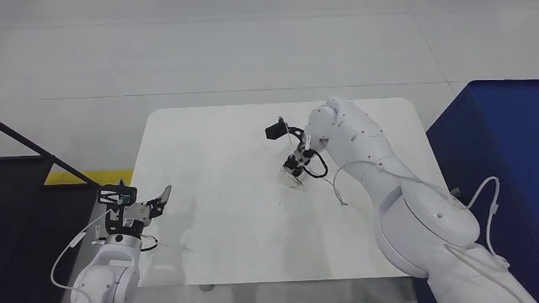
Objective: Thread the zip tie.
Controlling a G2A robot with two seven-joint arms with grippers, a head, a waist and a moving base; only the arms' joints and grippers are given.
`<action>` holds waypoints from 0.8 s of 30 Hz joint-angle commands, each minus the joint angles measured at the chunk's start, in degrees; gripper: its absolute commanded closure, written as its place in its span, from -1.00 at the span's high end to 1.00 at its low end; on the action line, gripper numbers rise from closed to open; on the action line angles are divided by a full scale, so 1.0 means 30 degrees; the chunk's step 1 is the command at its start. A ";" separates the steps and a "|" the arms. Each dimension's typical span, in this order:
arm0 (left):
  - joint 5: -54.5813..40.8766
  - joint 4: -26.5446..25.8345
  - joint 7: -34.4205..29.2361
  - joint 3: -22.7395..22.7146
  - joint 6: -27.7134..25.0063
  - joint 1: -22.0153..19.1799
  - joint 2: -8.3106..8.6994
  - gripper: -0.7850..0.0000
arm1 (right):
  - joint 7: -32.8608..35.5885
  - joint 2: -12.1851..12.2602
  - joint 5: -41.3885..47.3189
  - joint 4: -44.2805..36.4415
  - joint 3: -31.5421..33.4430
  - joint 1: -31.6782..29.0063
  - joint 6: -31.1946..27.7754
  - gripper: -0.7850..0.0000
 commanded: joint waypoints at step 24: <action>0.0000 0.0000 0.0000 0.0000 0.0000 0.0000 0.0000 1.00 | 0.0462 0.5556 1.1044 -1.1333 0.0395 -0.3230 0.0689 -1.00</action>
